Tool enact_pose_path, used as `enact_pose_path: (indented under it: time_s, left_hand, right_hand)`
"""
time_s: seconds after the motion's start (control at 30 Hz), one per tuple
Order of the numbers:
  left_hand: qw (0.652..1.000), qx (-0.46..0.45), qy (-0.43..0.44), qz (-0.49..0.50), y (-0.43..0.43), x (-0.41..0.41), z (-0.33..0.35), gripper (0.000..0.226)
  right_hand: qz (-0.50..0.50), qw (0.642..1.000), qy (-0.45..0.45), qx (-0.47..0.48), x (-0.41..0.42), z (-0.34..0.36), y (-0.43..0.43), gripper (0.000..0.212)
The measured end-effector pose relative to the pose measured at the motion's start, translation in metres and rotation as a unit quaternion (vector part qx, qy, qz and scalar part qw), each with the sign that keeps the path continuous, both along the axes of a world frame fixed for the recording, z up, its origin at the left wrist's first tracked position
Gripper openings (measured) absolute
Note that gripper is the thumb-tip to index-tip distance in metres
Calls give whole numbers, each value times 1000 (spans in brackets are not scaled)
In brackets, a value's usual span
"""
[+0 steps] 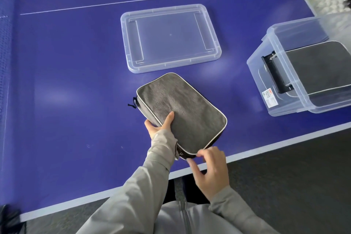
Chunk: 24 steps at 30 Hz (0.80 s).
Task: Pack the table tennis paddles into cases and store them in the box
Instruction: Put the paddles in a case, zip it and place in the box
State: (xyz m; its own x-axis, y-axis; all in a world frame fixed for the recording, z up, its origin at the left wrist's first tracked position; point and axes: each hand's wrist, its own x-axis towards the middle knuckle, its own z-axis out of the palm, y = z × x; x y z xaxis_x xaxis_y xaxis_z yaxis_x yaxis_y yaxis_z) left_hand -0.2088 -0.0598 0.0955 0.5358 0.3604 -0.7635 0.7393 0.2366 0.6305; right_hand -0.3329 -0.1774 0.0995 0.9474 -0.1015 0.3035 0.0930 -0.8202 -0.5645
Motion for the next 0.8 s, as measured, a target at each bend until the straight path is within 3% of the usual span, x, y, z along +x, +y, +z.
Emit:
enact_pose_path:
  time_s: [0.13,0.37,0.63,0.8]
  left_hand:
    - [998,-16,-3,65,-14,5,14,59]
    - [981,-64,9,182,-27,9,25,67]
    - [983,-45,-11,179,-24,6,25,60]
    - [984,-42,-16,171,-16,5,25,57]
  right_hand:
    - [-26,998,-10,-48,2,0,13,32]
    - [-101,990,3,-97,25,1,11,20]
    - [-42,990,-53,-126,24,1,2,19]
    - [-50,995,-19,-84,21,6,0,22]
